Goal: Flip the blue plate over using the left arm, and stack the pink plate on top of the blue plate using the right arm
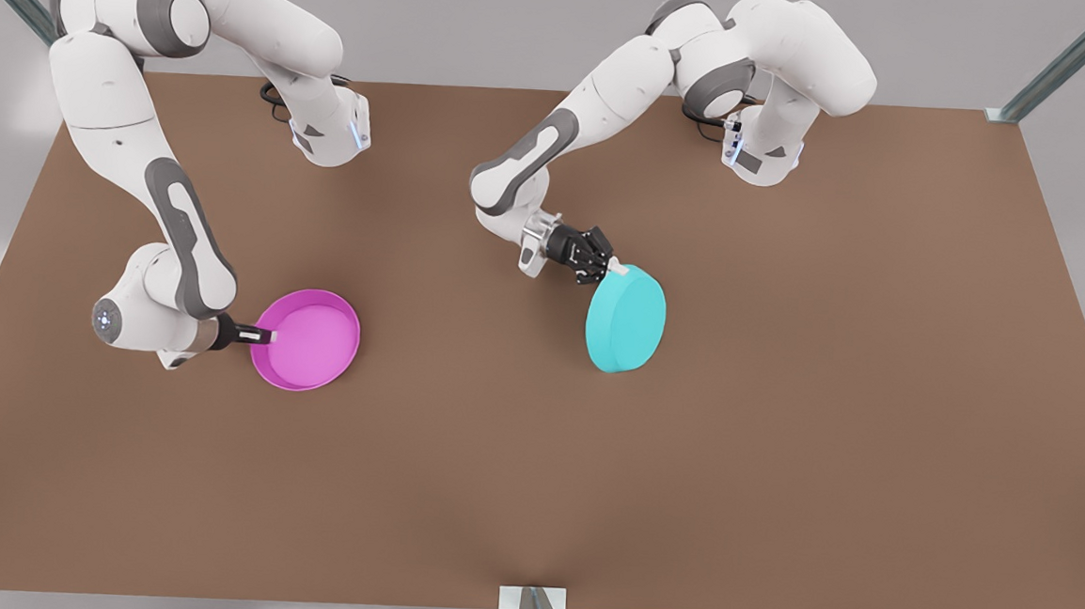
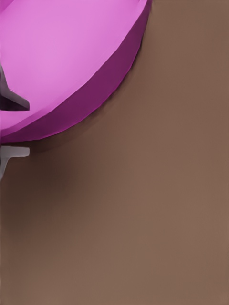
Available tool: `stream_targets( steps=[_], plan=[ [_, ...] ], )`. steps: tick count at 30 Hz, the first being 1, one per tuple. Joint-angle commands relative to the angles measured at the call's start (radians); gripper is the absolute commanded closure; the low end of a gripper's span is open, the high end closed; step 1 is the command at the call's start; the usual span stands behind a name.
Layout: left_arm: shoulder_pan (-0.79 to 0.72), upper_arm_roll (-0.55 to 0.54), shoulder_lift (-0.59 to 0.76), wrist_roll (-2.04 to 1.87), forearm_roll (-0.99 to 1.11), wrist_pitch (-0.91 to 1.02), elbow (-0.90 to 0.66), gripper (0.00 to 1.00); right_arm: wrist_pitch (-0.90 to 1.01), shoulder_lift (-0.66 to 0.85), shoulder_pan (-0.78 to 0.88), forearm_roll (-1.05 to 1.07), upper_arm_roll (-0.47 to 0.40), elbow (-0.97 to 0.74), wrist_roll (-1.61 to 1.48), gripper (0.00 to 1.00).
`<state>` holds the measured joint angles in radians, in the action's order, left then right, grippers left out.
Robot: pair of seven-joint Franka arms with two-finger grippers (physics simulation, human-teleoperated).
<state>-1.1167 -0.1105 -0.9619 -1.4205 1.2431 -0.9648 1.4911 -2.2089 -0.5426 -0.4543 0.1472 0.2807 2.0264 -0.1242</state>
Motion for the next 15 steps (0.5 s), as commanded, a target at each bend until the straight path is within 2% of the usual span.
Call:
stream_targets(
  steps=[1, 2, 3, 10, 15],
  plan=[
    [0.0, 0.002, 0.0, 0.0, -0.004, 0.001, 0.0, 0.39, 0.0, 0.0, 0.0, 0.0, 0.0, 0.0, 0.0, 0.77],
    [-0.002, 0.0, 0.0, 0.0, -0.002, 0.0, 0.0, 0.31, 0.0, 0.0, 0.0, 0.0, 0.0, 0.0, 0.0, 0.77],
    [-0.003, 0.002, -0.001, 0.0, -0.002, 0.0, 0.0, 0.28, 0.0, 0.0, 0.0, 0.0, 0.0, 0.0, 0.0, 0.78],
    [-0.031, -0.002, -0.054, 0.003, -0.02, 0.017, -0.064, 0.27, 0.025, 0.001, 0.0, -0.001, 0.0, -0.008, -0.002, 0.79],
    [-0.063, -0.003, -0.078, 0.002, -0.289, 0.014, -0.167, 0.25, 0.028, 0.001, 0.005, -0.001, 0.0, -0.018, 0.001, 0.79]
  ],
)
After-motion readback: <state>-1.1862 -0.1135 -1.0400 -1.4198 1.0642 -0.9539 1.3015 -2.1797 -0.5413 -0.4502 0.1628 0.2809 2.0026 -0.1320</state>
